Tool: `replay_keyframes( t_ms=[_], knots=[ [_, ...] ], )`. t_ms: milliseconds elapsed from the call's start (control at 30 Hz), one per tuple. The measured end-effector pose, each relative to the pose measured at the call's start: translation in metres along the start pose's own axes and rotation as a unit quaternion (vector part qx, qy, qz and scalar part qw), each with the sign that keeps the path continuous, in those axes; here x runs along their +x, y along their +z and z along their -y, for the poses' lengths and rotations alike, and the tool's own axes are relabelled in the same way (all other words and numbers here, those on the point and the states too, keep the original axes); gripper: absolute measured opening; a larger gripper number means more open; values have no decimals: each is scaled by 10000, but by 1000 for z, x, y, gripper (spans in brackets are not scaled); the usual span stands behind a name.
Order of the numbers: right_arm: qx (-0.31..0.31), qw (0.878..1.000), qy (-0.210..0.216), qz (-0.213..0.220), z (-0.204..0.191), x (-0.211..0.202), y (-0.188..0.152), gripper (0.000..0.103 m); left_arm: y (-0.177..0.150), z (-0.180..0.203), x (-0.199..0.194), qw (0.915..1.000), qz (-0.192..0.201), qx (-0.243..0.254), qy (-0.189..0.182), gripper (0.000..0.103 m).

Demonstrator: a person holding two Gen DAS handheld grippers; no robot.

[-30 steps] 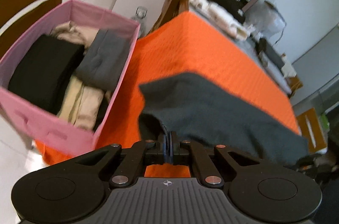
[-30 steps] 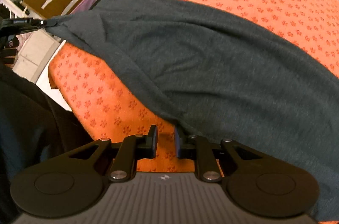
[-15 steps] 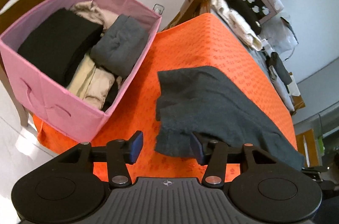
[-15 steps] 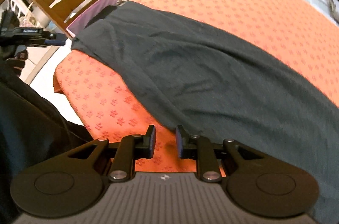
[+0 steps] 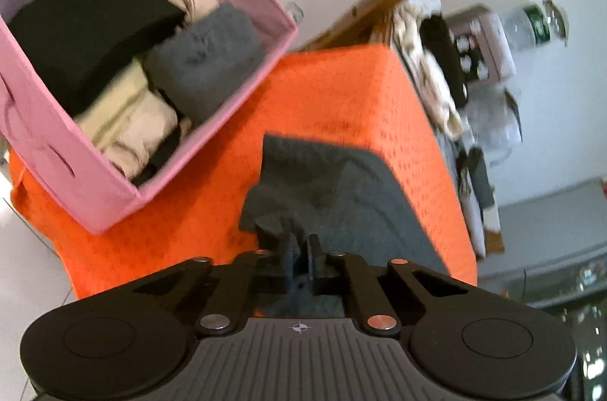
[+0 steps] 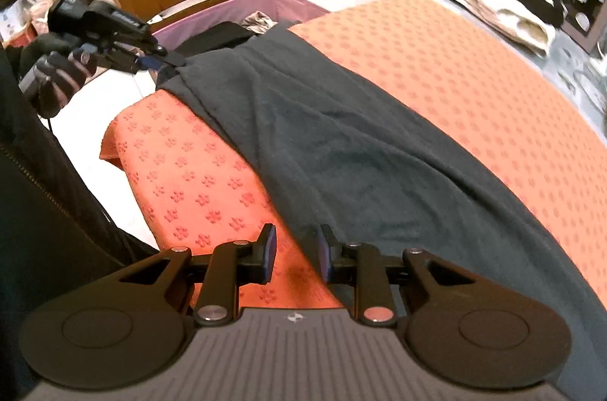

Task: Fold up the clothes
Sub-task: 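Lift the pants with both tools toward the pink box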

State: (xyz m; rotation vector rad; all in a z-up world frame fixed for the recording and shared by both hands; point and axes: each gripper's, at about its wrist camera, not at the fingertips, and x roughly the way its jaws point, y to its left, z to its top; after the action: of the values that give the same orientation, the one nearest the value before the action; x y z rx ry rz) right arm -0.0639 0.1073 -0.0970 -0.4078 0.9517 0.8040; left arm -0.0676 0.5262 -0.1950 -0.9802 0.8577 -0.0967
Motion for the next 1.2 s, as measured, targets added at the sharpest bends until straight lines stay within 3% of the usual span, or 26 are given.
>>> replay_keyframes(
  t_ms=[133,467,733,767,800,833,1033,1200],
  knots=[
    [-133,9998,-24,162,-10,4,8,27,15,22,-19,9990,364,200,-143,5],
    [-208,9969,238,724,-25,13,35,27,40,82,-40,9906,584,1154,-445,5],
    [-782,9937,54,796,-35,35,58,27,46,90,-44,9890,609,1258,-484,5],
    [-888,9929,-5,794,-36,38,59,25,47,92,-43,9887,610,1281,-477,5],
    [-965,9922,-47,788,-37,39,61,11,49,93,-43,9884,611,1309,-479,5],
    [-1032,9916,-80,780,-36,39,62,5,50,94,-42,9877,623,1351,-485,5],
    [-862,9900,-7,1118,-21,-1,85,3,62,106,-53,9821,825,1526,-731,5],
    [-913,9909,550,817,-21,-9,86,3,43,83,-65,9855,511,1486,-639,5]
  ],
)
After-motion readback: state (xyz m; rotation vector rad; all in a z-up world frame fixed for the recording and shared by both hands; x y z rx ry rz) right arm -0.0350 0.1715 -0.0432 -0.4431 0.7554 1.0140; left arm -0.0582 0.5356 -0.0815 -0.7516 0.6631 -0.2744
